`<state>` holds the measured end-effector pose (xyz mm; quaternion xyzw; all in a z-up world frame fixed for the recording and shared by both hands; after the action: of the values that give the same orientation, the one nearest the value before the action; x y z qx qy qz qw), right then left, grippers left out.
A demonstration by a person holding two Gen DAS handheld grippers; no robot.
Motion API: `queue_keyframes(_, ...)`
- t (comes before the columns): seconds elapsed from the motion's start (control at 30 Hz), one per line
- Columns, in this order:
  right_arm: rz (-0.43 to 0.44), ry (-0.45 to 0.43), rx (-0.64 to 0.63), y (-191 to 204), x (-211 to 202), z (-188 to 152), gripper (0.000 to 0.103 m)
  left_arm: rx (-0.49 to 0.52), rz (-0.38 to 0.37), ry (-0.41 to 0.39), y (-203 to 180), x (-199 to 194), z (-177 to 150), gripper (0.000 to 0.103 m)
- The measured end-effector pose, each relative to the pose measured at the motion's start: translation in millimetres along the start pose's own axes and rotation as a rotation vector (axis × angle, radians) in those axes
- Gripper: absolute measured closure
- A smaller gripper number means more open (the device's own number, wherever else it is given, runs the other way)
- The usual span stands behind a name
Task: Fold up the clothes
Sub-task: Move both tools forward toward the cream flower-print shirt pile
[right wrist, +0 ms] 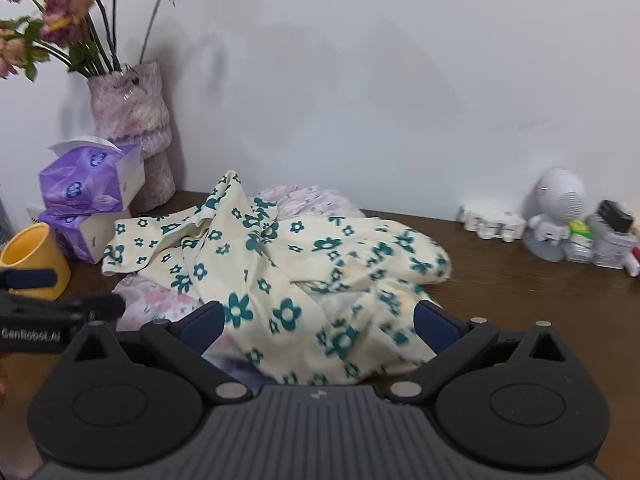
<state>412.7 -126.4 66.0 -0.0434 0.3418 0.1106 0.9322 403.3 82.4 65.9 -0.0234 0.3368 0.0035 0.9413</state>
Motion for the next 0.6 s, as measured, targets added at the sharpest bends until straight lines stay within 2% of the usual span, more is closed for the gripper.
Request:
queue_keyframes(0.2, -0.022, 0.029, 0.003, -9, 27, 9, 0.000, 0.011, -0.047, 0.004, -7, 25, 12, 0.001)
queue_keyframes(0.37, -0.065, 0.039, 0.005, -42, 28, 6, 0.000, 0.007, -0.110, 0.025, -28, 31, 10, 0.001)
queue_keyframes(0.5, -0.084, 0.056, 0.060, -71, 28, 2, 0.000, 0.013, -0.085, 0.028, -52, 35, 13, 0.001)
queue_keyframes(0.6, -0.066, 0.086, 0.109, -87, 33, -3, 0.000, -0.004, -0.057, 0.052, -65, 44, 15, 0.001)
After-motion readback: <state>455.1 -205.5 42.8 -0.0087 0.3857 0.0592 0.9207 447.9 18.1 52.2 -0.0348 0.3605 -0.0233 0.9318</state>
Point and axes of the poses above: each gripper's, at about its wrist camera, not at the fingertips, and x roughly the way its jaws point, y to its left, z to its top, the point moved 3 cm from there along x, roughly the way its jaws point, and after that the axes turned 1 degree about y, right-handed, at the moved point
